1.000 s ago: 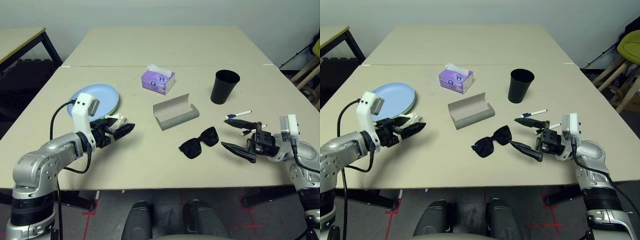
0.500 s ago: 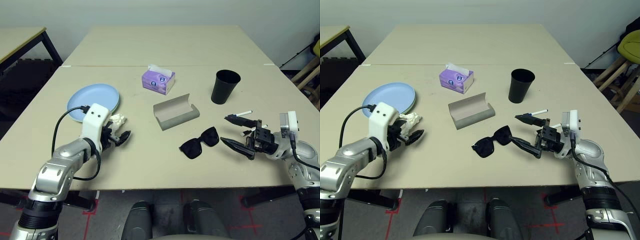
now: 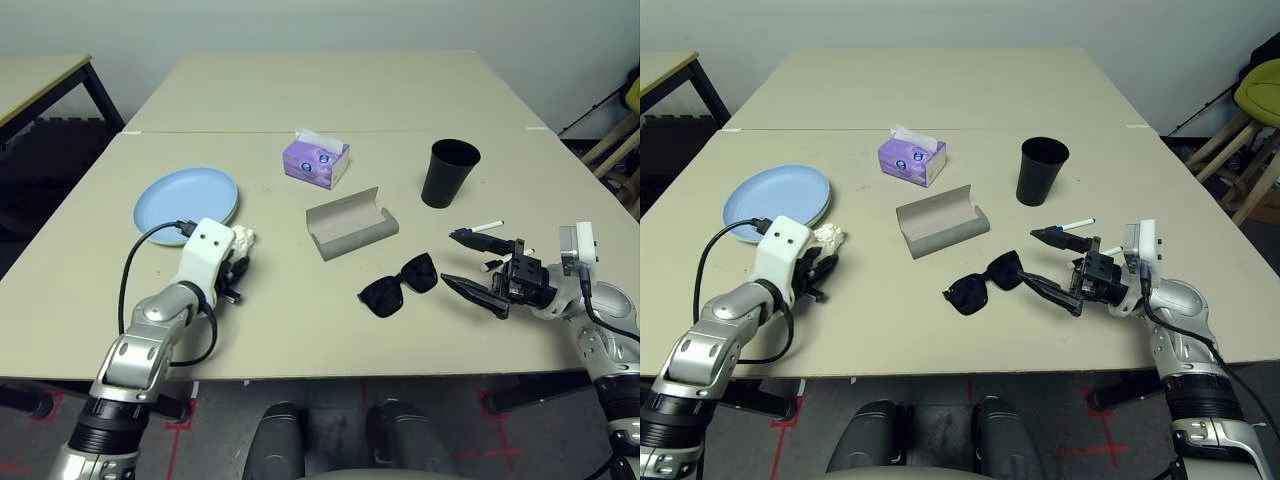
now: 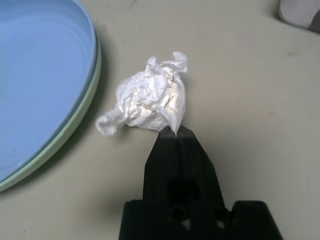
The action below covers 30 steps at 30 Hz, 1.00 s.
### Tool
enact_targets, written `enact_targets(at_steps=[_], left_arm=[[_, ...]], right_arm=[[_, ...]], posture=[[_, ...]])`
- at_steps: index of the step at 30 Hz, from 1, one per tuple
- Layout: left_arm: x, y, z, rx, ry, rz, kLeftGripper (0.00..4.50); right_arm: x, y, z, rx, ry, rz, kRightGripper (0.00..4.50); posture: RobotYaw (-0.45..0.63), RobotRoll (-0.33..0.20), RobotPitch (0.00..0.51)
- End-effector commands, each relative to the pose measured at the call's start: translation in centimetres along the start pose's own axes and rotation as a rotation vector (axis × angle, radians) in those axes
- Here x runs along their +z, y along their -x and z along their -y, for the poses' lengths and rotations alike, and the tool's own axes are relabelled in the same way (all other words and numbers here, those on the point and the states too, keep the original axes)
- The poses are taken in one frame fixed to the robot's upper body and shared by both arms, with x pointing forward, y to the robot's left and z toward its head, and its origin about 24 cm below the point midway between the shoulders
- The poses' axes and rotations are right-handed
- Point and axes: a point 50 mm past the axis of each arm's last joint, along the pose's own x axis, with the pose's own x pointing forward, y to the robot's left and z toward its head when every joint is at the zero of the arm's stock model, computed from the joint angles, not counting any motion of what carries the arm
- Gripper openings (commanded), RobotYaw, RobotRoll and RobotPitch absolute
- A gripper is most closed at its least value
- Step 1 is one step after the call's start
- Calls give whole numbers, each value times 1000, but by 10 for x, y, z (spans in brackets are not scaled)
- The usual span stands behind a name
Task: Organize and tidy the items on the table.
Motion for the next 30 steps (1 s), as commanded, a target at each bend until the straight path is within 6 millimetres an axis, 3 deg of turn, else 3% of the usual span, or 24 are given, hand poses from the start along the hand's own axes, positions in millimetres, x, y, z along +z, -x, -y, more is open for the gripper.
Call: enact_targets(at_steps=[1, 6, 10, 17, 27, 30], left_arm=[[16, 4, -1, -52, 39, 48, 16], [43, 10, -5, -115, 123, 137, 16], [59, 7, -26, -6, 137, 190, 16], [50, -7, -57, 212, 50, 136, 16], [29, -26, -66, 305, 3, 32, 16], [29, -28, -68, 312, 17, 34, 688]], right_arm=[[3, 0, 0, 2, 15, -1, 4500], [2, 0, 0, 2, 16, -4, 4500], [2, 0, 1, 3, 15, -6, 4500], [3, 0, 1, 1, 16, -5, 4500], [3, 0, -3, -8, 13, -3, 4500], [4, 1, -3, -11, 14, -4, 4500]], posture=[[92, 0, 50], [95, 0, 50], [96, 0, 50], [88, 0, 49], [73, 0, 50], [73, 0, 50]])
